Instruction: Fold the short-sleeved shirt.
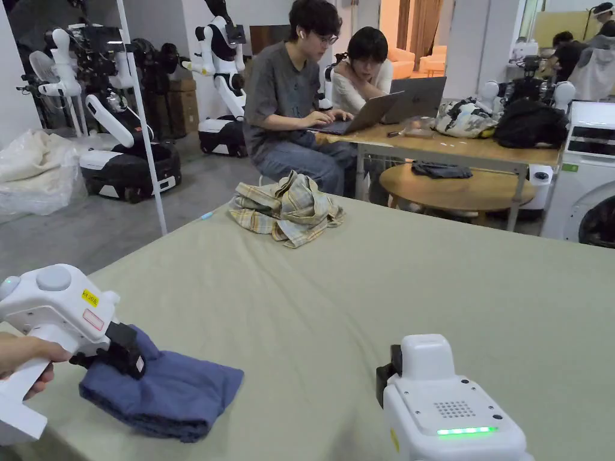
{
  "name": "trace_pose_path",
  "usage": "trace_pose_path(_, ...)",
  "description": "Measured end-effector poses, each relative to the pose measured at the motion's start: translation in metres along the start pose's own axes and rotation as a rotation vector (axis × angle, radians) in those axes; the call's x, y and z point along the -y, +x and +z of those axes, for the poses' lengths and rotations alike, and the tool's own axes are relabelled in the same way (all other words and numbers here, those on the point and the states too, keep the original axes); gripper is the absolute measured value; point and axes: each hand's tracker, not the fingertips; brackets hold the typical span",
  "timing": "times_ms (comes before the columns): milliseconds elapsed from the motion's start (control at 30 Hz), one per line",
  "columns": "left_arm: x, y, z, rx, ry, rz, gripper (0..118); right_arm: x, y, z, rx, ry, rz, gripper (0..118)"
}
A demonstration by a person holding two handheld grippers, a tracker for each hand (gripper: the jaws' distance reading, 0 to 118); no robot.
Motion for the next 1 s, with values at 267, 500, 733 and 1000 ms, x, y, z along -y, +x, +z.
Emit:
trace_pose_path(267, 0.009, -0.015, 0.026, -0.213, 0.114, -0.044, 63, 0.002, 0.011, -0.005, 0.011, -0.018, -0.019, 0)
trace_pose_path(500, 0.028, 0.001, 0.047, -0.141, 0.300, -0.076, 63, 0.000, 0.020, 0.001, 0.017, -0.013, -0.027, 0)
trace_pose_path(733, 0.084, 0.089, -0.002, 0.015, 0.464, -0.196, 63, 0.001, 0.044, 0.015, 0.060, 0.004, -0.029, 0)
trace_pose_path(1000, 0.134, 0.214, -0.049, 0.098, 0.818, -0.313, 63, 0.011, 0.099, 0.047, 0.169, 0.018, -0.058, 0)
